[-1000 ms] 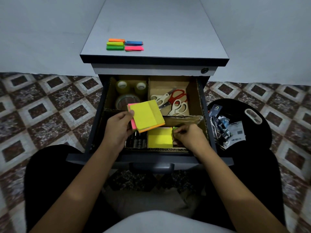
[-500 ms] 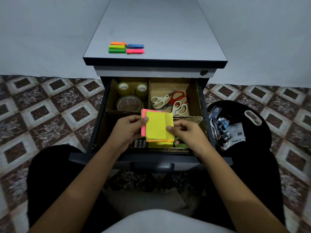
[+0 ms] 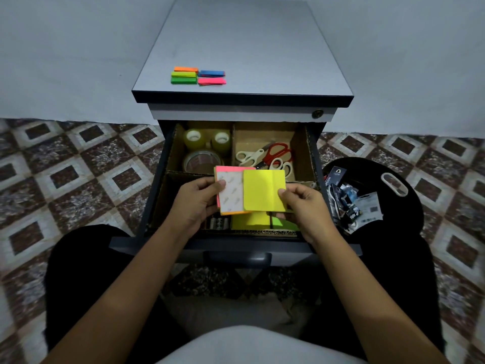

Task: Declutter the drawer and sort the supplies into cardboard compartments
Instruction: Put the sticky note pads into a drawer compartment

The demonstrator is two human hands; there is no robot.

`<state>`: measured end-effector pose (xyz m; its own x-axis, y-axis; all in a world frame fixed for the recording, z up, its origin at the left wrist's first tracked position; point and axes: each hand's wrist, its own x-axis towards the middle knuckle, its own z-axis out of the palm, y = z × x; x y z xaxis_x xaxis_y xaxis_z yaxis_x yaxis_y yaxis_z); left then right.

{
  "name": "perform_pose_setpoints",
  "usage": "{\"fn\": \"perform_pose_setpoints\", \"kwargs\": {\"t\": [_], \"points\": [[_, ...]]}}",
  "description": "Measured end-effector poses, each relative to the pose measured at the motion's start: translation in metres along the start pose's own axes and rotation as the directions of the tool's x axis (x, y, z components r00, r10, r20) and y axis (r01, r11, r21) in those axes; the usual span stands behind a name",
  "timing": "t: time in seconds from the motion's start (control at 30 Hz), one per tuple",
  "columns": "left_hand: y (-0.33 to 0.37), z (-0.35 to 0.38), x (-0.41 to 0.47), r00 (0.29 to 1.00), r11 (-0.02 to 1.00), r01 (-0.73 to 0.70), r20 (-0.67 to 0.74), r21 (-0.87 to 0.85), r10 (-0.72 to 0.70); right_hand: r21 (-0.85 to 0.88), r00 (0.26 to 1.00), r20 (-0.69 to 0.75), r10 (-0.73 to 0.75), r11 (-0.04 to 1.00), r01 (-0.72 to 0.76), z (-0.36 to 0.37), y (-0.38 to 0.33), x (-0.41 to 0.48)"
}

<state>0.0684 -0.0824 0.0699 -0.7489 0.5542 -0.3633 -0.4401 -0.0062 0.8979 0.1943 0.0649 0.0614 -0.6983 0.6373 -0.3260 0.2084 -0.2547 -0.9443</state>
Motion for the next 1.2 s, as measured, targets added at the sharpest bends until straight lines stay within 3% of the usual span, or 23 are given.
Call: {"fn": "perform_pose_setpoints", "kwargs": {"t": [0.1,0.2,0.4,0.53,0.6,0.8,0.97,1.2], "points": [[0.001,-0.003,0.003,0.988,0.995,-0.057,-0.145,-0.086,0.044,0.015,0.996,-0.071,0.047,0.999,-0.046,-0.003,0.000,0.002],[0.002,-0.008,0.004,0.967,0.980,-0.107,-0.246,-0.170,0.063,-0.076,0.994,-0.036,0.100,0.992,-0.102,-0.005,0.002,0.004],[0.002,-0.010,0.004,0.952,0.964,-0.142,-0.299,-0.226,0.070,-0.315,0.986,0.009,0.167,0.936,-0.156,-0.004,0.006,0.010],[0.002,-0.010,0.004,0.958,0.970,-0.126,-0.280,-0.208,0.064,-0.673,0.992,0.004,0.124,0.734,-0.089,0.002,0.008,0.013],[0.002,-0.010,0.004,0.961,0.972,-0.117,-0.271,-0.206,0.058,-0.751,0.991,0.010,0.131,0.655,-0.079,0.003,0.006,0.011],[0.001,-0.009,0.005,0.969,0.981,-0.085,-0.244,-0.173,0.041,-0.642,0.992,-0.039,0.123,0.757,-0.119,0.004,0.012,0.015],[0.001,-0.009,0.005,0.975,0.984,-0.072,-0.221,-0.165,0.035,-0.444,0.984,-0.028,0.176,0.880,-0.170,0.000,0.018,0.019],[0.003,-0.005,0.001,0.988,0.990,-0.066,-0.144,-0.127,0.047,-0.468,0.994,-0.051,0.093,0.877,-0.106,0.001,0.016,0.016]]}}
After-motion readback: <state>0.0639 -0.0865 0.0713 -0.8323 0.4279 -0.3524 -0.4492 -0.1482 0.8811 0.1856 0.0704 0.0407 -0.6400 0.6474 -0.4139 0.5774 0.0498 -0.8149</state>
